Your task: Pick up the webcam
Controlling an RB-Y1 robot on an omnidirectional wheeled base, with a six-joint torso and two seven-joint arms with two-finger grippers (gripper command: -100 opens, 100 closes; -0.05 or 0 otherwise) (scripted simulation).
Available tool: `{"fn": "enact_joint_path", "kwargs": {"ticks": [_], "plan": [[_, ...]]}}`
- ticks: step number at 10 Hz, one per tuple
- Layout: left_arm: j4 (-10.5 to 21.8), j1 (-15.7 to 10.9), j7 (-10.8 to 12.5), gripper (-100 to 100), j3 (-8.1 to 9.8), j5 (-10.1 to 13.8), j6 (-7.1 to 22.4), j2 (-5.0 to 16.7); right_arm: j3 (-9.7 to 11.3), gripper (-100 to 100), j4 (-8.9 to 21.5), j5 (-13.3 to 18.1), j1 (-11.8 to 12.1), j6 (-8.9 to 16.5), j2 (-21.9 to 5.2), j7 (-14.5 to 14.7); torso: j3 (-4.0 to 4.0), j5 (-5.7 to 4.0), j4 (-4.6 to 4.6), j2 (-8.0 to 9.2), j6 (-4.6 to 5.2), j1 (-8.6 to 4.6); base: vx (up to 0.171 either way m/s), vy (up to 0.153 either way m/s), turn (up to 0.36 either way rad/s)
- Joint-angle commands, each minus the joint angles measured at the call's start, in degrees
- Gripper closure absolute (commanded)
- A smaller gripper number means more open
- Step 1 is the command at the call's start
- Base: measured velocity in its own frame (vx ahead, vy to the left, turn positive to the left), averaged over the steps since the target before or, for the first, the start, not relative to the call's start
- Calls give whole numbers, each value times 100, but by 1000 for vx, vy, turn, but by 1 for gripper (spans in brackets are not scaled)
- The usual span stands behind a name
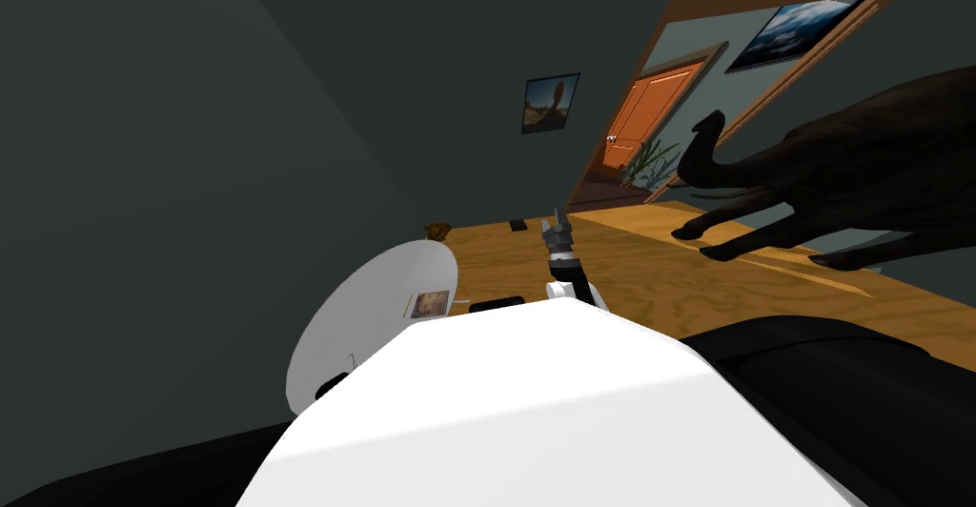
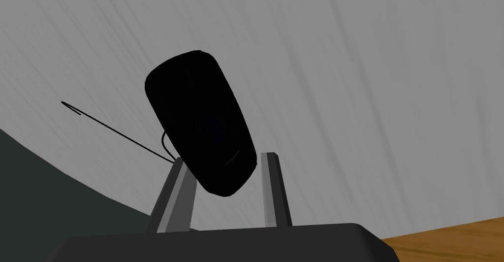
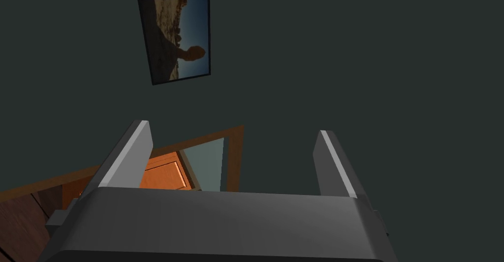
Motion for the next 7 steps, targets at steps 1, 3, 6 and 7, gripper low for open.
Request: {"fn": "enact_joint_path", "kwargs": {"ticks": [1,3,6,7], "plan": [[0,0,0,100,0,0,0,0,0,0,0,0,0,0,0,0,0,0,0,0,0,0,0,0,0],[-133,60,-16,100,46,55,175,86,0,0,0,0,0,0,0,0,0,0,0,0,0,-1,-12,-30,-36],[-299,142,7,100,102,79,327,136,1,0,0,0,-1,0,1,0,6,-9,1,11,1,-48,-26,-90,-38],[-292,141,-9,0,101,95,340,143,1,0,0,0,0,0,1,0,3,-8,0,6,-1,-31,-2,-11,4]]}}
